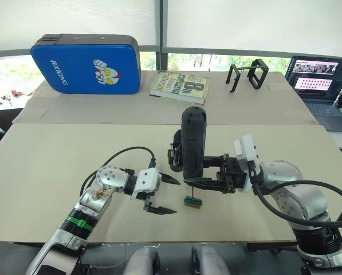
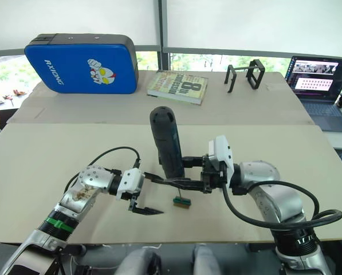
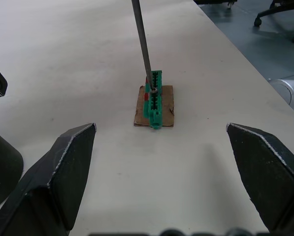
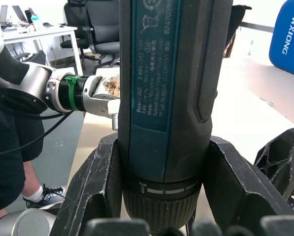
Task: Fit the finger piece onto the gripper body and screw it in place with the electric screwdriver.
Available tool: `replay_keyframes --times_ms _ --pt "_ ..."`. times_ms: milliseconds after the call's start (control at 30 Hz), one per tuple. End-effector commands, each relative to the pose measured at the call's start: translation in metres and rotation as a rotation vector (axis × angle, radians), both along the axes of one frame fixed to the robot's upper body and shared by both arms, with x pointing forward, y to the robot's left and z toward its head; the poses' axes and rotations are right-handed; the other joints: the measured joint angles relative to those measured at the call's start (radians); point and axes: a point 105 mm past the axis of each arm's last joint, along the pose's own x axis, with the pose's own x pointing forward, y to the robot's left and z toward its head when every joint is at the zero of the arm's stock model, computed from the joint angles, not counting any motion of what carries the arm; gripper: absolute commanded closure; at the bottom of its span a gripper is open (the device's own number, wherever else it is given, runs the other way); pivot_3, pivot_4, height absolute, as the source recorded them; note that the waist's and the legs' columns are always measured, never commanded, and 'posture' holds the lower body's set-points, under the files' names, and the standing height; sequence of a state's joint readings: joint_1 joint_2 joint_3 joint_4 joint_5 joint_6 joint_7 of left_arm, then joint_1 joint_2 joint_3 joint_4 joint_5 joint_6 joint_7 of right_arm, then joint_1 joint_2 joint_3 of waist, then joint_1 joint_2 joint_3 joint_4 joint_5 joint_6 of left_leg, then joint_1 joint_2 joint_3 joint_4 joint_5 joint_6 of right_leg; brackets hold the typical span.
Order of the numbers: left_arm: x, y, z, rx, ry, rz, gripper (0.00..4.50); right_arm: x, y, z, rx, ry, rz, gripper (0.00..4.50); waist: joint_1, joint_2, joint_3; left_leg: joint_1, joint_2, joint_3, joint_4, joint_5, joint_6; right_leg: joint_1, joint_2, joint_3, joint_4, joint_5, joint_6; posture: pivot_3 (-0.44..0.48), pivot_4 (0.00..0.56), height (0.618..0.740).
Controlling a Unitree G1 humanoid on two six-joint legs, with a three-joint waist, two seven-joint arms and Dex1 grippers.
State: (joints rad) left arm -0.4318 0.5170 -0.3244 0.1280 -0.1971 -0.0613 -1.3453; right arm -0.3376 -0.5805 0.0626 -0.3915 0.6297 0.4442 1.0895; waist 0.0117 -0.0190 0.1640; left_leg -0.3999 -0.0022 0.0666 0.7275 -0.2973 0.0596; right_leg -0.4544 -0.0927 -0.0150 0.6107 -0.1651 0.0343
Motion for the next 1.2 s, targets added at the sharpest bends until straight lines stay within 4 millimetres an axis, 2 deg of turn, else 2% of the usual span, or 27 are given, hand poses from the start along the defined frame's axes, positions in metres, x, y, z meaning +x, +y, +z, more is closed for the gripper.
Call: replay_keyframes --times_ms 33,967,1200 --pt "0.000 -0.003 0.011 -0.026 -0.036 -0.014 0.00 -0.006 0.001 0.011 0.021 -0.055 0.024 2.59 0.000 0.000 0.000 0.000 0.000 0.000 0.000 0.000 0.000 0.000 0.000 0.000 0.000 0.000 0.000 0.000 0.150 0.740" --pt "-0.001 -0.002 0.011 -0.026 -0.036 -0.010 0.00 -0.005 0.002 0.006 0.005 -0.045 0.014 2.59 0.000 0.000 0.000 0.000 0.000 0.000 0.000 0.000 0.000 0.000 0.000 0.000 0.000 0.000 0.000 0.000 0.150 0.740" --pt "-0.001 0.002 0.013 -0.052 -0.002 0.036 0.00 -0.012 0.002 0.017 0.018 -0.069 0.030 2.59 0.000 0.000 0.000 0.000 0.000 0.000 0.000 0.000 0.000 0.000 0.000 0.000 0.000 0.000 0.000 0.000 0.150 0.740"
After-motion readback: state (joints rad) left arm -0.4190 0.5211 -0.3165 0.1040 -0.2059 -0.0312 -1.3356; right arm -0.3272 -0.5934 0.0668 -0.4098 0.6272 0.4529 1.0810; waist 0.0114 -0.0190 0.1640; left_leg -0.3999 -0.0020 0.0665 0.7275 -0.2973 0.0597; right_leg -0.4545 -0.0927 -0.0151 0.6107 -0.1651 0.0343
